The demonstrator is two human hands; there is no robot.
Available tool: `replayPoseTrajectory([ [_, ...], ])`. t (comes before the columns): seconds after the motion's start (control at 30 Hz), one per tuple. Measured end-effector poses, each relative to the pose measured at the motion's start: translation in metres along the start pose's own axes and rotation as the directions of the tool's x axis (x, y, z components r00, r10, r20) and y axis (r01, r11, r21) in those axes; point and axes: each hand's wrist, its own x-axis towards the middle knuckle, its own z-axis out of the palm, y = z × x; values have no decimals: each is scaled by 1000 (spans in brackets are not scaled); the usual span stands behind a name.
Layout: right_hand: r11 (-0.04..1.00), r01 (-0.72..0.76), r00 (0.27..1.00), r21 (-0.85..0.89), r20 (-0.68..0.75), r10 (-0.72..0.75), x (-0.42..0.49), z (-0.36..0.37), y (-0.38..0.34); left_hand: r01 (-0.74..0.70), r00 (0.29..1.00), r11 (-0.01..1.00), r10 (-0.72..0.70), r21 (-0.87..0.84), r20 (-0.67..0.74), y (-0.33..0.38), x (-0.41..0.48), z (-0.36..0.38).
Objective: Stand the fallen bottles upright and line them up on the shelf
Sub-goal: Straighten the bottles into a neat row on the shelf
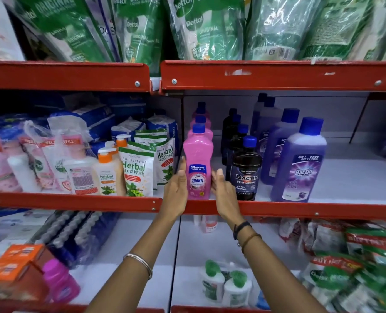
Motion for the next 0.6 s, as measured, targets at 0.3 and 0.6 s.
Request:
replayPoseTrajectory([
  [0.3, 999, 52, 998, -8, -40, -53, -19, 5, 5, 3, 1000, 1000, -3, 3, 8, -13, -14, -4],
  [0.6, 989, 106, 987, -99, -110, -116, -21, 15, 12, 36, 998, 999, -37, 12, 46, -10, -27, -6],
])
